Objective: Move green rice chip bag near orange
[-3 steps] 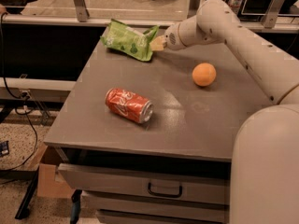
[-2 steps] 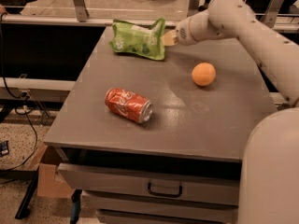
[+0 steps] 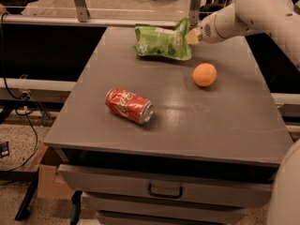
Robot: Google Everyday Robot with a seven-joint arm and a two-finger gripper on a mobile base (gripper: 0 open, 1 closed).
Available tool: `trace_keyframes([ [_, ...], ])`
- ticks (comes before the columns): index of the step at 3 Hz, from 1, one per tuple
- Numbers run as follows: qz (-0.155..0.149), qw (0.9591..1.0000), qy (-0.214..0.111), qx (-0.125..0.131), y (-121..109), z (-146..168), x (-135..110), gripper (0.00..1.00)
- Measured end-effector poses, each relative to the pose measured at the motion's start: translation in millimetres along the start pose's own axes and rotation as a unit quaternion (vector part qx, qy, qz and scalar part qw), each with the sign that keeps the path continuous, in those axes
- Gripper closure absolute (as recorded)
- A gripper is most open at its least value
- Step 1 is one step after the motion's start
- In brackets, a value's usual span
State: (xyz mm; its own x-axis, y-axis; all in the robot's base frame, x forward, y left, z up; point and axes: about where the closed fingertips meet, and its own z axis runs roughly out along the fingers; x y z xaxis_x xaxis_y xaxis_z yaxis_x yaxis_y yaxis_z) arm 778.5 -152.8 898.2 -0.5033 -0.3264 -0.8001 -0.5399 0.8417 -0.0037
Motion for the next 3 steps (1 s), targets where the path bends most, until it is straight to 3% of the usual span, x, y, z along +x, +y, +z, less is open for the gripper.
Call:
trace_keyframes([
  [1,0.012,0.9993,0.019,0.030,-14,-30,22,1.00],
  [2,0.025,0.9975,0.039,0.055,-25,-52,43,0.85],
  [3,0.032,0.9962,0.048,0.066,-30,-63,54,0.62],
])
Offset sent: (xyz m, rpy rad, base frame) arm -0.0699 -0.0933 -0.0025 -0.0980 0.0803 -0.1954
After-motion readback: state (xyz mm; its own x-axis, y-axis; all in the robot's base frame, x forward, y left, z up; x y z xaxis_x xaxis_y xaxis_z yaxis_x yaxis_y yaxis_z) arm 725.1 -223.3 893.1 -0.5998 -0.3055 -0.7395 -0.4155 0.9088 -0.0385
